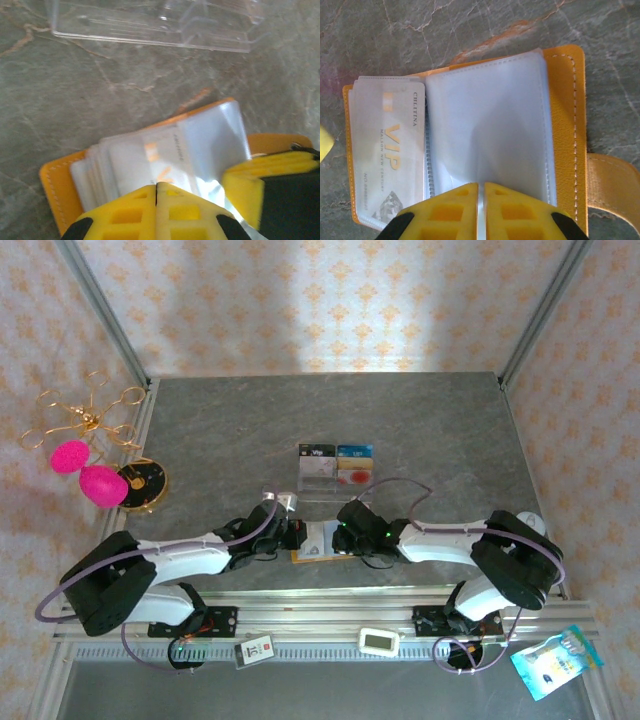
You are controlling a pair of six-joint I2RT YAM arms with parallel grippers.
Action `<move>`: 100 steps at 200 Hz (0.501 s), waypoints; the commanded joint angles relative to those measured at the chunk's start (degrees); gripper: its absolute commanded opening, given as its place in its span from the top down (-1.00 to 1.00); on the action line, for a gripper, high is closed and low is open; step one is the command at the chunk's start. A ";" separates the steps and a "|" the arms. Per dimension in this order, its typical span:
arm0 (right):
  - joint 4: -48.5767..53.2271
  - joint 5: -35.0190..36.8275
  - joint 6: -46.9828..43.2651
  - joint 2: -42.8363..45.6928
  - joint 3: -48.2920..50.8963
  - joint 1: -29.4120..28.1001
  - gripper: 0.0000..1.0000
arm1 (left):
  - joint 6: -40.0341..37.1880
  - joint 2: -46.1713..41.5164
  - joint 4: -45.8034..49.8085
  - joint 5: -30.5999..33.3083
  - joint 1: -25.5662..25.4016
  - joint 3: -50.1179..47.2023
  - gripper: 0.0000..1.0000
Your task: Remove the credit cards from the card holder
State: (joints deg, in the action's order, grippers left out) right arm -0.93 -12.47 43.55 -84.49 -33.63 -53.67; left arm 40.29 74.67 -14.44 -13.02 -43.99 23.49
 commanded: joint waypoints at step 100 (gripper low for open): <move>-3.29 -6.13 -4.41 3.56 -3.24 0.45 0.60 | -1.27 5.69 2.58 3.03 -0.51 -1.34 1.00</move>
State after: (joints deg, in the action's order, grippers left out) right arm -1.19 -14.57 40.21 -81.25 -34.92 -53.56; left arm 39.97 78.65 -14.44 -11.55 -44.27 23.18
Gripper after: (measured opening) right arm 0.200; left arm 0.043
